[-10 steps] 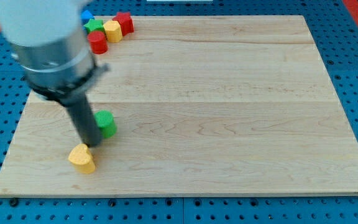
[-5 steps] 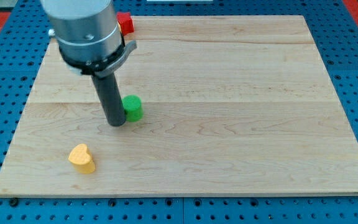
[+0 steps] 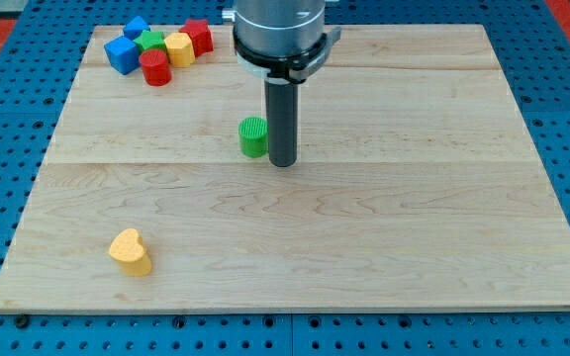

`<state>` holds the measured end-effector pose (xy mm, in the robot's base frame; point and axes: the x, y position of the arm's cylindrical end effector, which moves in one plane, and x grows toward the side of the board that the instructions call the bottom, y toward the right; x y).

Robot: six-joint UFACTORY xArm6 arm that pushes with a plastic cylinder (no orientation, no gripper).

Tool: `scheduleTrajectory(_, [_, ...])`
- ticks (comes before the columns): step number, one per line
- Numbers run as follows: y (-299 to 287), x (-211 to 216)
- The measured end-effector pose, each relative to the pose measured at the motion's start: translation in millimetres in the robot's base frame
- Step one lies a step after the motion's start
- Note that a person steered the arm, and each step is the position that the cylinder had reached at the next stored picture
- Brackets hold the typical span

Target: Move the green circle into the group of blocks

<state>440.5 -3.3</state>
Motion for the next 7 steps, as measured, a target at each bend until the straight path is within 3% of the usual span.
scheduleTrajectory(1, [-16, -25])
scheduleTrajectory(3, [-125, -71])
scheduleTrajectory(4, [-132, -48])
scheduleTrajectory(5, [-170, -91])
scheduleTrajectory(6, [-151, -124])
scheduleTrajectory(7, [-66, -85])
